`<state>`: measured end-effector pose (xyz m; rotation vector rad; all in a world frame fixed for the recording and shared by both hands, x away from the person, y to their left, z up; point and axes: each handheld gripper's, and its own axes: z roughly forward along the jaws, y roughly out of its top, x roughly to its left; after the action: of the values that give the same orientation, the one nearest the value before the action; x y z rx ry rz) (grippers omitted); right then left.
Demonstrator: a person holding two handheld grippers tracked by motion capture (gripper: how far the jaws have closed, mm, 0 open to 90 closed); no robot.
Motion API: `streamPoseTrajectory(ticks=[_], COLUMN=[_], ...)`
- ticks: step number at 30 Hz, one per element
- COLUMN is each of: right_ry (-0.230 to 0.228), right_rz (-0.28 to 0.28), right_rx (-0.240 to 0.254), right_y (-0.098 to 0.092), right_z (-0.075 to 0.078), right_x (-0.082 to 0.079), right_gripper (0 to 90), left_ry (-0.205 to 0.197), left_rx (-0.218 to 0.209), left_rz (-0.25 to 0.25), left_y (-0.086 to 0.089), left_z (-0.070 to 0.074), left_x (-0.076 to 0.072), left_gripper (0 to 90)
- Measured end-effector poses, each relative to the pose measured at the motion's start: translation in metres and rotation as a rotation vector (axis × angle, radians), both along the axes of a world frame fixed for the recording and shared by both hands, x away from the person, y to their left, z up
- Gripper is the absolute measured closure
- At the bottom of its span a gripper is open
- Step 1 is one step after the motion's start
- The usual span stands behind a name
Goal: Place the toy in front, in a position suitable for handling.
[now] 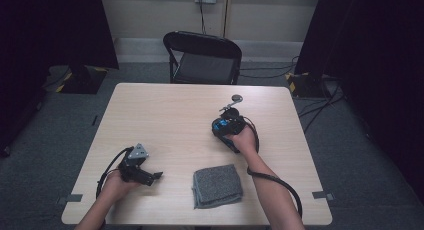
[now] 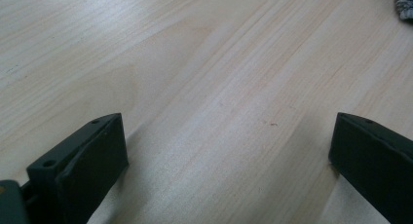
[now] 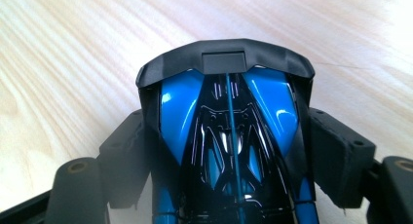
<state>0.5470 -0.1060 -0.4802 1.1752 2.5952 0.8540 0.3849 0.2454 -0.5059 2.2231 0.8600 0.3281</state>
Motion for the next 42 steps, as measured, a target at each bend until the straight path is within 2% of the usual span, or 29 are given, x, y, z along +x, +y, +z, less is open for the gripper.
streamPoseTrajectory(ticks=[10,15,27,33,37,40,42], right_ry=[-0.012,-0.016,-0.034,-0.036,-0.048,-0.049,-0.056], right_rz=[0.074,0.094,0.159,0.153,0.127,0.124,0.112], right_rx=[-0.027,-0.036,-0.029,-0.01,0.026,0.025,0.057], right_y=[0.003,0.003,0.002,0.0,-0.003,-0.006,-0.012], right_z=[-0.004,-0.004,-0.006,-0.007,-0.006,-0.003,0.001], right_x=[-0.004,-0.005,-0.008,-0.009,-0.009,-0.01,-0.013], right_gripper=[25.0,24.9,24.7,21.3,16.4,14.0,13.7], left_ry=[0.0,0.0,0.0,0.0,0.0,0.0,0.0], left_rx=[0.0,0.0,0.0,0.0,0.0,0.0,0.0], left_rz=[0.0,0.0,0.0,0.0,0.0,0.0,0.0], left_y=[0.0,0.0,0.0,0.0,0.0,0.0,0.0], left_z=[0.0,0.0,0.0,0.0,0.0,0.0,0.0], left_x=[0.0,0.0,0.0,0.0,0.0,0.0,0.0], left_gripper=[0.0,0.0,0.0,0.0,0.0,0.0,0.0])
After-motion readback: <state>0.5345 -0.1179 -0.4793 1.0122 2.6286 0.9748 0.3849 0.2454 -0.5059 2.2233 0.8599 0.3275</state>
